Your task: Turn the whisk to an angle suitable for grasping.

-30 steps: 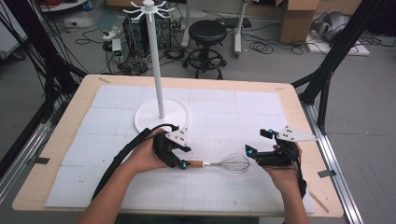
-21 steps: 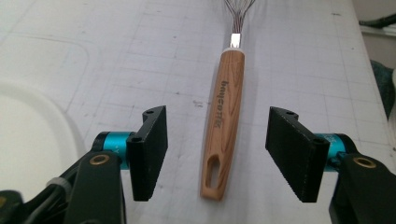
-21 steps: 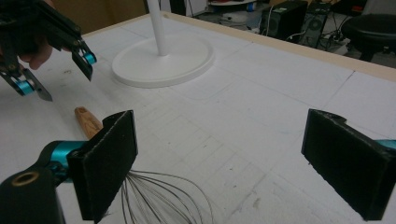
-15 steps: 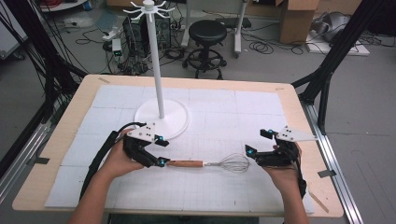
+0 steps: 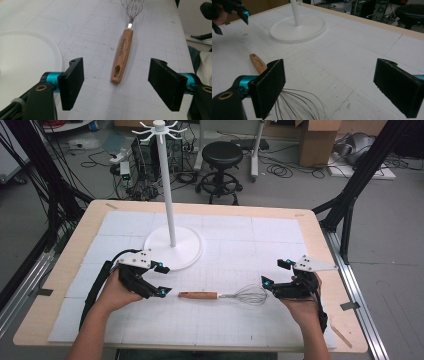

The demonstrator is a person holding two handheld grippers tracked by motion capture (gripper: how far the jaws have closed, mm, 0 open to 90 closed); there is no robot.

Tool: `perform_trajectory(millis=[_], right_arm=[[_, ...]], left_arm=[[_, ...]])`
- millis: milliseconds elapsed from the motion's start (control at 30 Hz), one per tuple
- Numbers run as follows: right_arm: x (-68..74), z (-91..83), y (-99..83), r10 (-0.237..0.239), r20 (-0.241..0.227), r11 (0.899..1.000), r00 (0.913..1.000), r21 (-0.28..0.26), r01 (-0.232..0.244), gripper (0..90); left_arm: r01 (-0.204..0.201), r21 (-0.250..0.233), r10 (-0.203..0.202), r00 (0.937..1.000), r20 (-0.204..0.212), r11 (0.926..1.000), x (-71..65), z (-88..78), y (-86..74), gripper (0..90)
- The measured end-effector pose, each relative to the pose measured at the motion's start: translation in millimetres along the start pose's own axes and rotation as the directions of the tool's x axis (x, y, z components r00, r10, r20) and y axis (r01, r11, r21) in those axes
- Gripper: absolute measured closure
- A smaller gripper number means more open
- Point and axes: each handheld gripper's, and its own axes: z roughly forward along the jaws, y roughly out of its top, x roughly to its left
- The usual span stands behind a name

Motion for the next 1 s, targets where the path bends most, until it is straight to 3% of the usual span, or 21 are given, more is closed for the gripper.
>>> perform_trajectory(millis=[233,600,1000], right_arm=[[0.8,0.4,0.2,-0.003,0.002,1.000,1.0000,-0.001,0.003,9.3],[-1.0,3.1,-0.3,0.013,0.001,1.000,0.9999,0.011,-0.013,9.3],[-1.0,6.8,-2.9,0.015,-0.005,1.000,0.9999,0.020,-0.015,9.3]], left_arm=[[0.031,-0.034,-0.032,0.9992,-0.024,0.9989,-0.1,-18.0,-6.2,21.4],[0.046,-0.069,-0.050,0.9969,-0.061,0.9965,4.0,-26.1,-8.9,9.6],[0.084,-0.143,-0.096,0.9921,-0.080,0.9862,12.2,-40.7,-19.9,2.9]])
